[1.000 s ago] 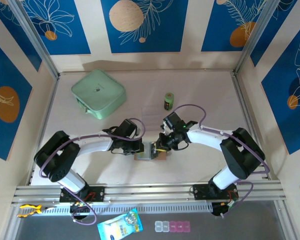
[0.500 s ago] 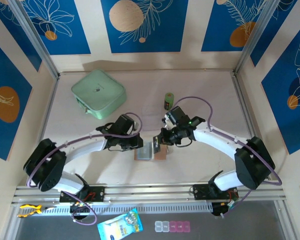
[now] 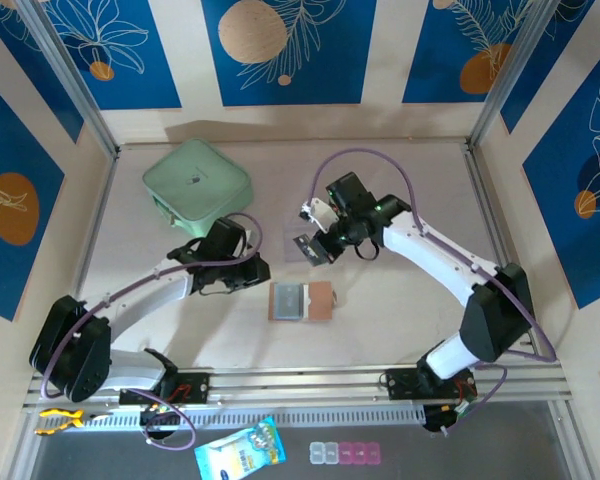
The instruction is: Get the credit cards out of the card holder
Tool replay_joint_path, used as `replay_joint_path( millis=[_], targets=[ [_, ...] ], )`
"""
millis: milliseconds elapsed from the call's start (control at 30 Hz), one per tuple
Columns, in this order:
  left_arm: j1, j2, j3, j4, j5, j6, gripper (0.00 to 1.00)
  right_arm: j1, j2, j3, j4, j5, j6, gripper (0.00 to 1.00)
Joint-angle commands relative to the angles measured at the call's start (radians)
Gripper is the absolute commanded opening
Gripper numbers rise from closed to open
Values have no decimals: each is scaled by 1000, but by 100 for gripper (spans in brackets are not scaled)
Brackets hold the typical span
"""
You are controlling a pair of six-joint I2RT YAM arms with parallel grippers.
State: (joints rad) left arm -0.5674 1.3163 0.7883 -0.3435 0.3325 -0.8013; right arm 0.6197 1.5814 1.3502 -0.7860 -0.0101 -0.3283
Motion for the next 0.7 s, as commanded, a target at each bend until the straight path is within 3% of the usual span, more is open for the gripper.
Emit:
replay_joint_path(
  millis=[0,333,667],
  targets=[
    [28,-8,12,-30,31,18,13,-1,91,89,-140,90,-286,0],
    [54,-16,21,-51,45,24,13,-14,380,450,-330,113,-481,0],
    [84,-48,-4,-61,44,1,13,-43,553,643,-429,44,-542,0]
  ],
)
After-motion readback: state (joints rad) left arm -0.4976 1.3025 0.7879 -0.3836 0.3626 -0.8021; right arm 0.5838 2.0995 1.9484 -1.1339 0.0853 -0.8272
